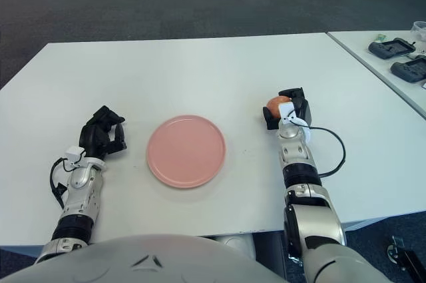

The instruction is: Put the apple into the plate.

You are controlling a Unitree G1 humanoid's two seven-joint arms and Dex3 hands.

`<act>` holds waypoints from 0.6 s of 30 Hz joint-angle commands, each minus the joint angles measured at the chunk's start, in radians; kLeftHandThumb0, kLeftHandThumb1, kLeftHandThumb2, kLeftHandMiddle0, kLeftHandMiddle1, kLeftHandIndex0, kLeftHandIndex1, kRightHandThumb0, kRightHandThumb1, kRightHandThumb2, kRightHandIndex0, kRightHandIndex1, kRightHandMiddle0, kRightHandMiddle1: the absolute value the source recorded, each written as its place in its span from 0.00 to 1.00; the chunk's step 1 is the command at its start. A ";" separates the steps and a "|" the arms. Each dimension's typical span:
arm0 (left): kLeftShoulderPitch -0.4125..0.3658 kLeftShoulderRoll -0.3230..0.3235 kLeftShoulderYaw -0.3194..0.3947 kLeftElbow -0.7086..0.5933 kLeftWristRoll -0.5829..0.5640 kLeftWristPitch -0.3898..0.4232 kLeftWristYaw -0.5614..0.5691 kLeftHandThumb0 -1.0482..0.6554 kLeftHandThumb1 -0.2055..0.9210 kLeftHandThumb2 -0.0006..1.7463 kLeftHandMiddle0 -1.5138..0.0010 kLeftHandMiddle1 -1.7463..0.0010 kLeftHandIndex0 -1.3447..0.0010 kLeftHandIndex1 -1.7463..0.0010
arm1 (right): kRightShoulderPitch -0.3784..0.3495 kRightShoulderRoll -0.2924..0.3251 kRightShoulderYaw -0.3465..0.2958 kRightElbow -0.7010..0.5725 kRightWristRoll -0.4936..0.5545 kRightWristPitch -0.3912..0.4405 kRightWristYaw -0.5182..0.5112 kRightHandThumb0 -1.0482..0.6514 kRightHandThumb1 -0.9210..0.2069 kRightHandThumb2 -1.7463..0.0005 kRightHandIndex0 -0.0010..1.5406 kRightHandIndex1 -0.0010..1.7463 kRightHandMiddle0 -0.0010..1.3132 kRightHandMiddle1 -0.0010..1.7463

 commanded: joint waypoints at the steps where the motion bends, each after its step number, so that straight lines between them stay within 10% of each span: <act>1: 0.069 -0.020 0.003 0.057 -0.015 0.025 0.003 0.30 0.36 0.84 0.18 0.00 0.47 0.00 | -0.009 0.069 -0.078 -0.070 0.157 -0.083 0.090 0.62 0.89 0.00 0.61 0.96 0.52 1.00; 18: 0.064 -0.022 0.003 0.060 -0.022 0.020 -0.005 0.30 0.37 0.84 0.18 0.00 0.48 0.00 | 0.069 0.250 -0.037 -0.399 0.295 -0.055 0.195 0.62 0.90 0.00 0.62 0.94 0.52 1.00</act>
